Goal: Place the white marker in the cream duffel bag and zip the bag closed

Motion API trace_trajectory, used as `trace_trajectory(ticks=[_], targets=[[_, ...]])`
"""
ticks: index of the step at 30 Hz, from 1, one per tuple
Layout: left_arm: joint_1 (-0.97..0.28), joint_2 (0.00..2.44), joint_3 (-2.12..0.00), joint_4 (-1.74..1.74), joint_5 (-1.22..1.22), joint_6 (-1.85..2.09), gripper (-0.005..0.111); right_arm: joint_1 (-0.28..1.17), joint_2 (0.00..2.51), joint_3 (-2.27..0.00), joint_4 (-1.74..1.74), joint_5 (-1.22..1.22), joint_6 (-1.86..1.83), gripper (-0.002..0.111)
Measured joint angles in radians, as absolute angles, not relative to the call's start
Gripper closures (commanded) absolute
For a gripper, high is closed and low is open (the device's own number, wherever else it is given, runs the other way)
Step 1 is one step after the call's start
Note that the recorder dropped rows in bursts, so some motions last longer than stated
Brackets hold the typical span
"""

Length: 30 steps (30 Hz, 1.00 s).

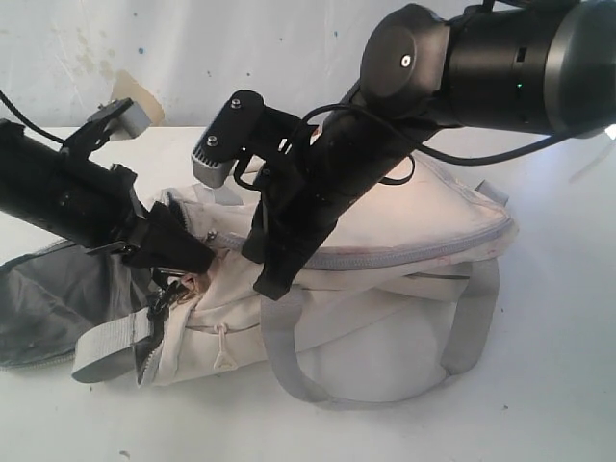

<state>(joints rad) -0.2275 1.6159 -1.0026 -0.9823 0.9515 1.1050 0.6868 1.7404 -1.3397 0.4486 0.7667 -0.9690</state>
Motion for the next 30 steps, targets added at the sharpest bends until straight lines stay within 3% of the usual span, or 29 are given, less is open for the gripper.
trace_trajectory(ticks=[14, 30], targets=[[-0.227, 1.656, -1.003, -1.029, 1.099, 1.131, 0.045, 0.687, 1.74, -1.34, 0.449, 0.767, -0.969, 0.108], [-0.229, 1.656, -1.003, -1.115, 0.979, 1.309, 0.048, 0.687, 1.74, -1.34, 0.461, 0.76, -0.969, 0.108]])
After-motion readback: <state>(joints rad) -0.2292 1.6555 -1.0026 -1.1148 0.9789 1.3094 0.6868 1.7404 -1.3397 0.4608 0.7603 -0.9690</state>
